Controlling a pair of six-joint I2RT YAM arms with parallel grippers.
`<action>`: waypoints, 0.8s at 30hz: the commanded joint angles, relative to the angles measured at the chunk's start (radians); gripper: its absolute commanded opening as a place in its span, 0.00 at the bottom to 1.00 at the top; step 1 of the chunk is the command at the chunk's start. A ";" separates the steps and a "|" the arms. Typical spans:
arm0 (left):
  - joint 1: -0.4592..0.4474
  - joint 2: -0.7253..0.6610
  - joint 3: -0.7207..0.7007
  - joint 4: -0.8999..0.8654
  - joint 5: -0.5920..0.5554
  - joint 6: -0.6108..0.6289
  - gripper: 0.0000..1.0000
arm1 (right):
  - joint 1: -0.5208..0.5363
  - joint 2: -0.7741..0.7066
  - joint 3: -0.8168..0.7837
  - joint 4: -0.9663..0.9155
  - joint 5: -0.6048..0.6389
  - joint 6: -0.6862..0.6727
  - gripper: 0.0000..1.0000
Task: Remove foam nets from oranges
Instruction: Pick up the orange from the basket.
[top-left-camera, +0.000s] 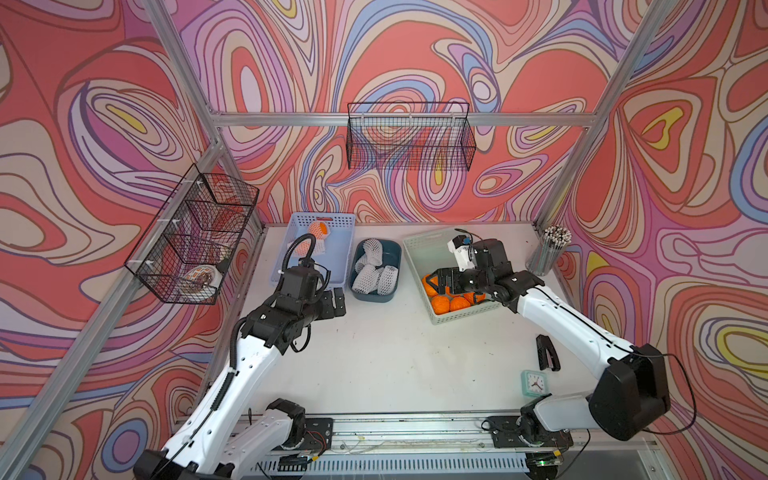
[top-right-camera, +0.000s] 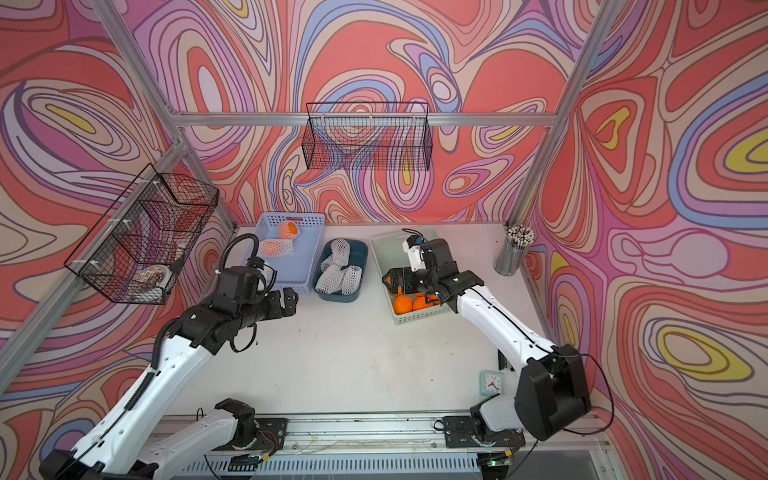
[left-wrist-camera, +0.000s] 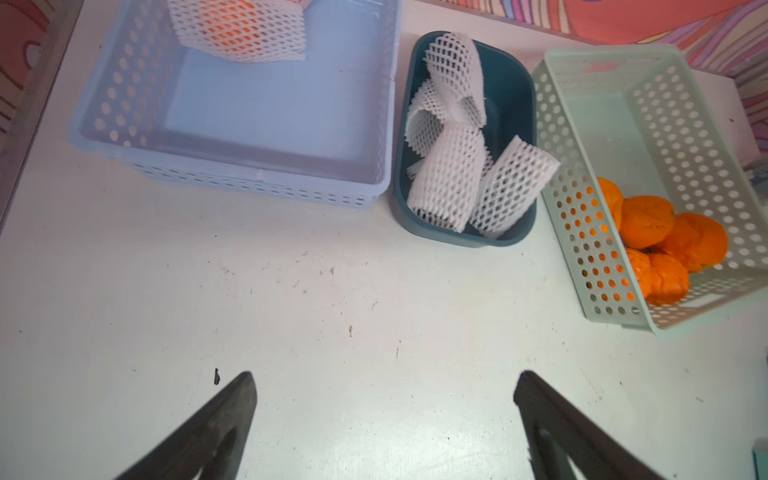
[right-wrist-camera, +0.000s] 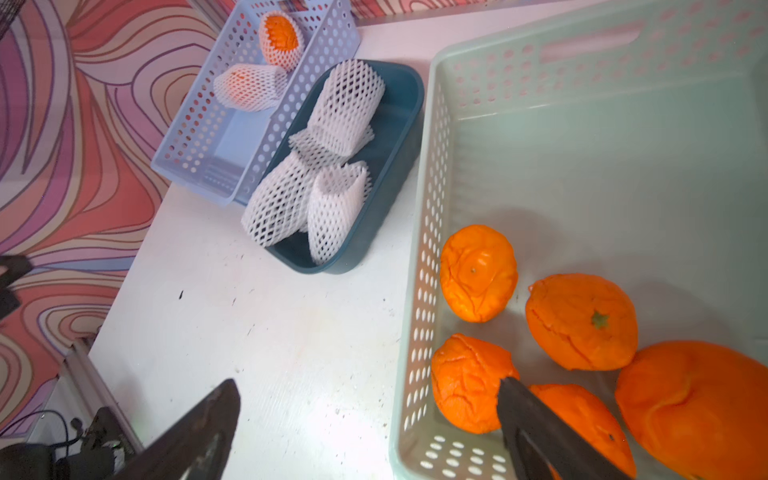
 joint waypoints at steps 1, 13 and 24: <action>0.053 0.070 0.056 0.072 -0.011 -0.080 1.00 | 0.028 -0.075 -0.076 0.025 -0.061 0.016 0.98; 0.204 0.445 0.261 0.203 0.025 -0.297 1.00 | 0.183 -0.258 -0.250 0.015 -0.046 0.059 0.98; 0.276 0.780 0.463 0.233 -0.025 -0.609 1.00 | 0.205 -0.337 -0.341 0.025 -0.051 0.094 0.98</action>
